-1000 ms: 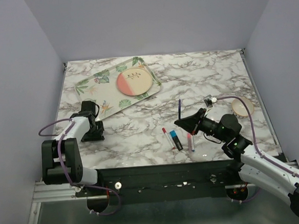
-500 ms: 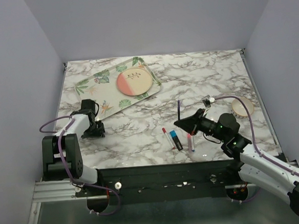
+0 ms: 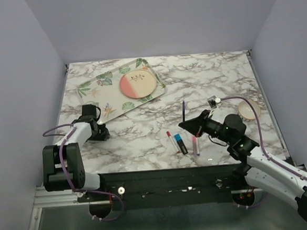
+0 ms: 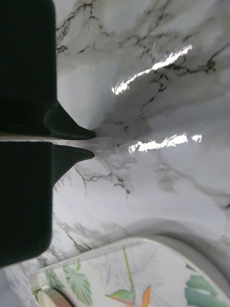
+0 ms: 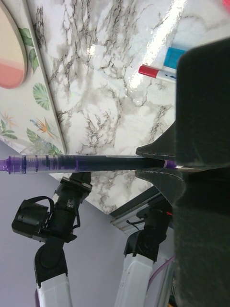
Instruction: Insert the pens into the pen caps
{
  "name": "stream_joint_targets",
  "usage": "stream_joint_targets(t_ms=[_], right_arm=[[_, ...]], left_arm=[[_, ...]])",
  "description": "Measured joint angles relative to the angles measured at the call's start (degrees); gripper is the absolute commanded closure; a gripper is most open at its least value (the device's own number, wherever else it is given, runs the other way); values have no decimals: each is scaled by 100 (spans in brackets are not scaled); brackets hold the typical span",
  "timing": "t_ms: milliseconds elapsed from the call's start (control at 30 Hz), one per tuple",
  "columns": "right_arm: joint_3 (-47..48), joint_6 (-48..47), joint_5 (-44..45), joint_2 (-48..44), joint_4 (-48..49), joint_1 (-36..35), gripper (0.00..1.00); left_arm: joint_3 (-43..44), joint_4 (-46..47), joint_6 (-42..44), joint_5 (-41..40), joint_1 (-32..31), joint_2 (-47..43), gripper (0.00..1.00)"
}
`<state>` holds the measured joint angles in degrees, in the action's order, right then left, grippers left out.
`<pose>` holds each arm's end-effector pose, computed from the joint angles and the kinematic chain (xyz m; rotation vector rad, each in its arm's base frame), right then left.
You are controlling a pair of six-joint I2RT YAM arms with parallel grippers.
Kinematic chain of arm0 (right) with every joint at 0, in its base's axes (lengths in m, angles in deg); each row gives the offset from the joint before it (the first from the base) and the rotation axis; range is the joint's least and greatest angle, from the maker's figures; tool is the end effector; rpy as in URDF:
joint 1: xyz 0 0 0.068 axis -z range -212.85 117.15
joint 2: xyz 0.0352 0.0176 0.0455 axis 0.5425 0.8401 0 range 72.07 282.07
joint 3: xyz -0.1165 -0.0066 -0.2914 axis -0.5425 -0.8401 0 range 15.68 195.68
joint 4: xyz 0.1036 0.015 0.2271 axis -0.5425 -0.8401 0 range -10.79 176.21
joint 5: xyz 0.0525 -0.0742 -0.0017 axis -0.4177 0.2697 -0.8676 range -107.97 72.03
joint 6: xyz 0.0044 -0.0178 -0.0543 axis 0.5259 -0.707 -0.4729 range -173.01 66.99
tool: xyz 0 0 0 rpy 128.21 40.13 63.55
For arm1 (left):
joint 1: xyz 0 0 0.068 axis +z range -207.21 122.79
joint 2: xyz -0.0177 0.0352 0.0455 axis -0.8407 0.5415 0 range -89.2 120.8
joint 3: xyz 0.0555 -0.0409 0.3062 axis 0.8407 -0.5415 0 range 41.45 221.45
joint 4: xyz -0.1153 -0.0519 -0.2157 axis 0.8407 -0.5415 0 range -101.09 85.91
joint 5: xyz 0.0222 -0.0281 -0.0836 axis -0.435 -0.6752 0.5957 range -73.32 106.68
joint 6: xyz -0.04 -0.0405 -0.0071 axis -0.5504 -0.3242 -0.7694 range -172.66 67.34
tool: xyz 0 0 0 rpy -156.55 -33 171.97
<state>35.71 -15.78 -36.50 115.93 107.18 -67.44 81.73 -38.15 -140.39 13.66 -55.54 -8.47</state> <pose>0.1151 0.0951 0.2809 -0.2301 1.7484 1.2025 0.2171 0.0086 0.2000 -2.0477 2.0543 -0.2131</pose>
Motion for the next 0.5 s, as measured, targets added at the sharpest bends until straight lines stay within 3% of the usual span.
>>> stream_joint_targets(t_ms=[167,333,500], right_arm=[[118,39,-131,181,-107,0,99],[214,70,-350,535,-114,0,99],[428,103,-785,1023,48,-37,99]], left_arm=[[-181,417,466,234,-149,-210,100],[-306,573,922,291,-533,-1211,100],[-588,1853,1423,837,-765,-2273,100]])
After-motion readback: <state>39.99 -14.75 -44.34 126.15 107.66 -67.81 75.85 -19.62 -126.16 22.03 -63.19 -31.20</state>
